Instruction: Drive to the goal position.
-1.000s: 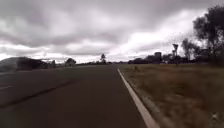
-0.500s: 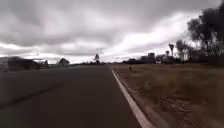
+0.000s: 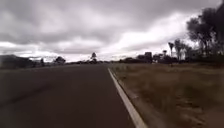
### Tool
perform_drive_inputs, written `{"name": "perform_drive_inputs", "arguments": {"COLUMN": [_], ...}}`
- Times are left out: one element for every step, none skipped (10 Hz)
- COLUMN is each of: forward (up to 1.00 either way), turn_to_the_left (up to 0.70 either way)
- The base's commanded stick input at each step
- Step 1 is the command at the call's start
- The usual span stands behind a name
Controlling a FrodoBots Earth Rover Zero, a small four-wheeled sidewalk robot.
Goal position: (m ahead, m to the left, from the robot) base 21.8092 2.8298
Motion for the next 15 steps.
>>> {"name": "perform_drive_inputs", "arguments": {"forward": [0.85, 0.85, 0.85, 0.85, 0.85, 0.85, 0.85, 0.85, 0.85, 0.85, 0.85, 0.85, 0.85, 0.85, 0.85], "turn_to_the_left": [-0.17, 0.00, 0.00, 0.00, -0.06, -0.26, 0.00, 0.00, 0.00, 0.00, 0.00, 0.00, 0.00, 0.00, 0.00]}}
